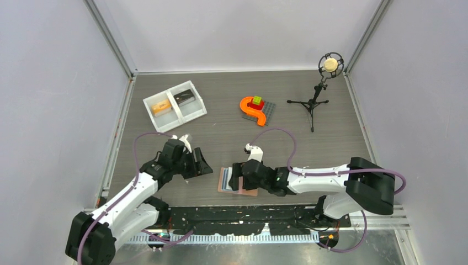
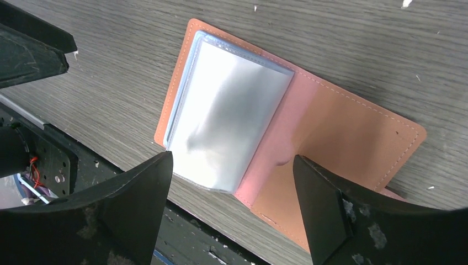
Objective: Take the credit cards out of the card holder
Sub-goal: Open the card holder at the center of the board.
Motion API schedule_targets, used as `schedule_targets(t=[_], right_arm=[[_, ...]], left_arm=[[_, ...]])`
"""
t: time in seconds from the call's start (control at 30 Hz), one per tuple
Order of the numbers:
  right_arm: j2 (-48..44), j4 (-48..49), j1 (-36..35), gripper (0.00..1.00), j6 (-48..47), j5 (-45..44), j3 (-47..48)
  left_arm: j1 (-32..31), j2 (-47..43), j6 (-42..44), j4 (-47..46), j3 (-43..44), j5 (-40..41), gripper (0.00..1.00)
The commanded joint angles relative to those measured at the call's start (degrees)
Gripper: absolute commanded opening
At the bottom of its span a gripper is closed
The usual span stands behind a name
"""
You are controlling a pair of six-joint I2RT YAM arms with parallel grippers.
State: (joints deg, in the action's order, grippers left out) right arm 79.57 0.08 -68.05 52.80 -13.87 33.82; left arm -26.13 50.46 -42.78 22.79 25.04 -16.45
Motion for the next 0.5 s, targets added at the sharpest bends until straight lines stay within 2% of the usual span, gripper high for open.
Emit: schedule_targets(t=[0.0, 0.47], right_arm=[[1.65, 1.38, -0.15, 0.88, 0.93, -2.27, 3.49], [9.66, 0.37, -0.03, 0.88, 3.36, -3.16, 6.12]], left_arm=[[-0.07, -1.30, 0.47, -0.43, -0.58, 0.71, 0.59], [-0.07, -1.94, 0.42, -1.01, -1.54, 0.32, 0.59]])
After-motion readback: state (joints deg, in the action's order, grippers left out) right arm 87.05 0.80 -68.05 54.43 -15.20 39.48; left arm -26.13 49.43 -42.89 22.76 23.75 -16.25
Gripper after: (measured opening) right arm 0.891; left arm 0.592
